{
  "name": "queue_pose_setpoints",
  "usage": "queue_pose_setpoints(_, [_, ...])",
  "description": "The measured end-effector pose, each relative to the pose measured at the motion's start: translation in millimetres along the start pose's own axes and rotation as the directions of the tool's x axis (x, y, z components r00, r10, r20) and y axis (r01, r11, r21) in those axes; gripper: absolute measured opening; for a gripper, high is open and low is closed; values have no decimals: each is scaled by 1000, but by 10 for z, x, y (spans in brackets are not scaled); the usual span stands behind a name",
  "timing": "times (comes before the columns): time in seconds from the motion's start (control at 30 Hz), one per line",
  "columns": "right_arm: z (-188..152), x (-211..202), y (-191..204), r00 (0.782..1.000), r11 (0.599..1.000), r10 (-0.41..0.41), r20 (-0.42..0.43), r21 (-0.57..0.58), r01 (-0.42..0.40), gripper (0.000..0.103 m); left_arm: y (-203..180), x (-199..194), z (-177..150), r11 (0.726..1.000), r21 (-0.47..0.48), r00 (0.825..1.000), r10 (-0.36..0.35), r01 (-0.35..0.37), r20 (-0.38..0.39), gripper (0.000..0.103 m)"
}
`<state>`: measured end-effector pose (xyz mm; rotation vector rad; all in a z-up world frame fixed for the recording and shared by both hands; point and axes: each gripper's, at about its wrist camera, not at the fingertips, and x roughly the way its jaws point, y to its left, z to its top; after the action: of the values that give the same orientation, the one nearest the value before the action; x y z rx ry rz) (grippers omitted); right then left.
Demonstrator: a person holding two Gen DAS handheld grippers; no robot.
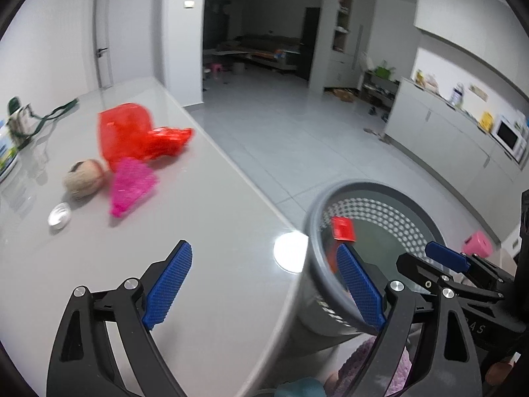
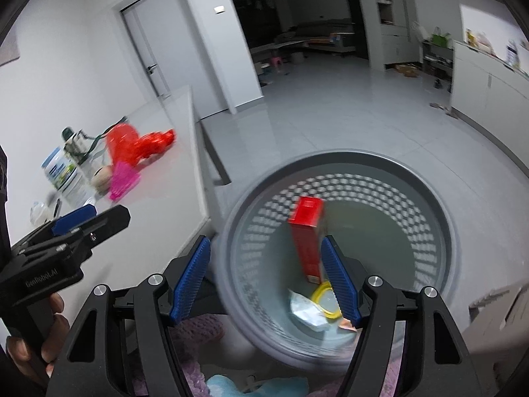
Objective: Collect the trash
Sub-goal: 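Withdraw both tools from the basket back toward the table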
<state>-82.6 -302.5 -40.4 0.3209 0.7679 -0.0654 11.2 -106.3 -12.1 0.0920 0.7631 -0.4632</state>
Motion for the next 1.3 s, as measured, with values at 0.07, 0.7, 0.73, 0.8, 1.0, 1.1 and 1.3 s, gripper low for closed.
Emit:
queue_pose_setpoints(0.07, [38,68,151,1000,999,19,-7,-31,-19,67,162,-59,-3,999,-29,1000,26,-25,13,88])
queue_pose_setpoints(0.7, [380,812,1577,981,949,173,-88,-252,-190,68,1687,-282,-61,939,-244,968,252,-241,15,88])
queue_pose_setpoints(0.73, [393,862,1657,979,945,181,-95,-258,-200,68,1755,-294,-59,937,-247,966,259,-248,12,88])
queue_pose_setpoints(0.8, [417,940,1790,976,940,190,-105,-265,-212,67,1870,-294,-39,932,-248,961,276,-266,6,88])
queue_pose_setpoints(1.0, [499,1156,2160,970,930,208,-128,-281,-236,68,2234,-262,38,920,-239,948,318,-311,-12,88])
queue_pose_setpoints(1.1, [540,1254,2286,968,931,209,-136,-276,-239,68,2362,-241,66,916,-234,944,330,-325,-20,88])
queue_pose_setpoints(1.3, [599,1431,2445,973,943,181,-140,-257,-212,67,2564,-118,116,919,-209,942,333,-333,-40,89])
